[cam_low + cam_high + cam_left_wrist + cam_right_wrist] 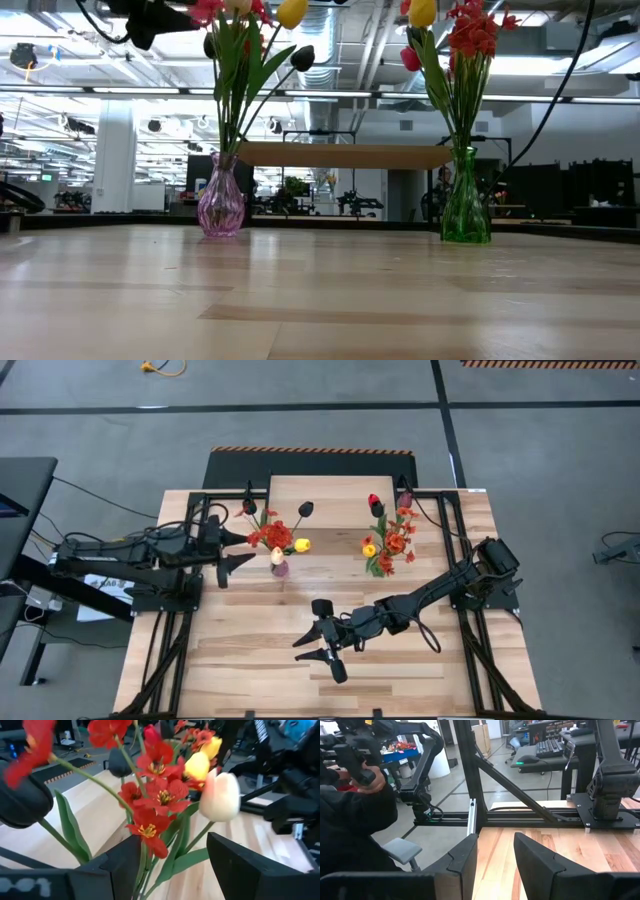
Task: Pick and place flowers into a vace then onto a shelf
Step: Put the orange flowers into the purple vase, then put the green vase on the shelf
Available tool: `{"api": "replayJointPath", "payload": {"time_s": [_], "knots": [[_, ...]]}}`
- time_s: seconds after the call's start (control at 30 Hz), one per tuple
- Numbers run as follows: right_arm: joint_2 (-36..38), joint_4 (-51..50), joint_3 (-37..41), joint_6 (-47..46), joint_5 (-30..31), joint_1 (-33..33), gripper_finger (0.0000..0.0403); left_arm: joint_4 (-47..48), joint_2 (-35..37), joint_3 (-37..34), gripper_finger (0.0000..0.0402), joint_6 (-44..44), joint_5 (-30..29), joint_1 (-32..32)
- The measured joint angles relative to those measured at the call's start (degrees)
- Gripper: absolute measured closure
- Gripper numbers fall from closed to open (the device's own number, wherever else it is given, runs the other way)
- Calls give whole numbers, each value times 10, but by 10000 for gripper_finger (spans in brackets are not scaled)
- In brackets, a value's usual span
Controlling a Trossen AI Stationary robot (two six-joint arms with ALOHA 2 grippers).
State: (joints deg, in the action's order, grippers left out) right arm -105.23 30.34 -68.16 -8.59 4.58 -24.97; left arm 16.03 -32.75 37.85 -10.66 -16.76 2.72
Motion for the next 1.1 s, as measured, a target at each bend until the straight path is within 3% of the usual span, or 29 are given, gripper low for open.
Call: {"api": "replayJointPath", "payload": {"time_s": [0.43,0.73,0.97,1.1], "knots": [[0,-17,0,0,0,0,282,-3,77,0,185,-3,20,60],[0,-21,0,0,1,-2,282,-14,104,1,202,11,45,146],[0,-19,0,1,71,-15,282,-48,103,-2,215,64,42,239],[0,-10,-5,2,103,-25,282,-104,103,-44,225,76,13,292]]}}
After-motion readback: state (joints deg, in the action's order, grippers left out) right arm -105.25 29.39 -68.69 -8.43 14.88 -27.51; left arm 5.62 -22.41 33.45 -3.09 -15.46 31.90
